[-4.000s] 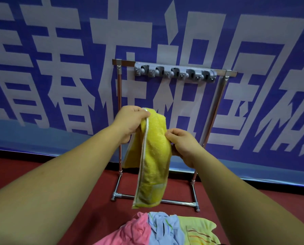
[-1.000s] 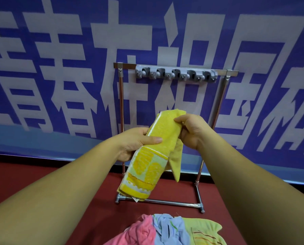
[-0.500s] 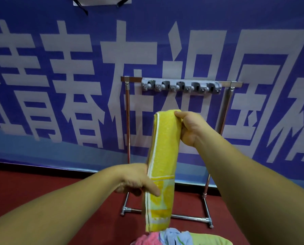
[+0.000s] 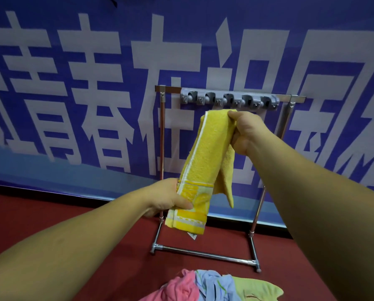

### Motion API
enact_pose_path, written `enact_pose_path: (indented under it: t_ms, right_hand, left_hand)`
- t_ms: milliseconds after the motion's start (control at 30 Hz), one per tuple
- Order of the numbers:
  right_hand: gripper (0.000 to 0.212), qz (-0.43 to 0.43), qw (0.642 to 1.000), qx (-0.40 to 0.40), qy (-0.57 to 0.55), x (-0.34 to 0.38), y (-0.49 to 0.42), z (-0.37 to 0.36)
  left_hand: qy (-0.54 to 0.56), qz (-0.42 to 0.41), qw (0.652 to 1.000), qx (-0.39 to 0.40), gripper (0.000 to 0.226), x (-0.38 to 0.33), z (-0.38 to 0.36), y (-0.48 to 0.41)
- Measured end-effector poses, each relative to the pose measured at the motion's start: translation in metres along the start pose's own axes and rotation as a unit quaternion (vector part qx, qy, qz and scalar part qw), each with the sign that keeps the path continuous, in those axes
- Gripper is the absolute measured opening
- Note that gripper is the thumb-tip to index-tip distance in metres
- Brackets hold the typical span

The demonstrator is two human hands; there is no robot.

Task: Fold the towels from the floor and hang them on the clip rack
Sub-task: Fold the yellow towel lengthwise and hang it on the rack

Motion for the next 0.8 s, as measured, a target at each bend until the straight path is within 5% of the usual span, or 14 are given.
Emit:
enact_pose_path:
  t_ms: [167, 333, 400, 533, 633, 800]
  right_hand:
    - [0.021, -0.005, 1.000, 0.006, -0.005, 0.004, 0.002, 0.002]
    - [0.015, -0.012, 0.999, 0.028, 0.041, 0.000, 0.007, 0.001]
    - [0.024, -0.022, 0.993, 0.070, 0.089, 0.001, 0.006, 0.002]
    - [0.040, -0.026, 0.965, 0.152, 0.210, 0.006, 0.002, -0.002]
    - [0.039, -0.008, 0.953, 0.190, 0.237, 0.014, -0.005, -0.015]
    - [0.037, 0.056, 0.942, 0.216, 0.250, 0.030, -0.029, -0.041]
  left_hand:
    - [0.013, -0.012, 1.000, -0.003, 0.040, 0.002, 0.001, -0.002]
    - [-0.035, 0.081, 0.982, 0.165, 0.070, 0.012, 0.015, 0.002]
    - [-0.011, 0.089, 0.994, 0.059, 0.083, -0.008, 0.037, -0.004]
    - [0.129, -0.049, 0.971, -0.195, 0.033, -0.074, 0.074, -0.021]
    - [0.139, -0.117, 0.963, -0.200, 0.026, -0.116, 0.079, -0.040]
    - [0.122, -0.100, 0.982, -0.106, 0.031, -0.147, 0.078, -0.079]
Point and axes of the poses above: each hand's wrist, its own y-axis away from the middle knuckle, its own z-axis out of the back of the hand, x = y × z, the point moved 1 cm from there along -y, towards the middle knuckle, and after that the axes turned 15 degrees about -x, right-handed, at the moved point
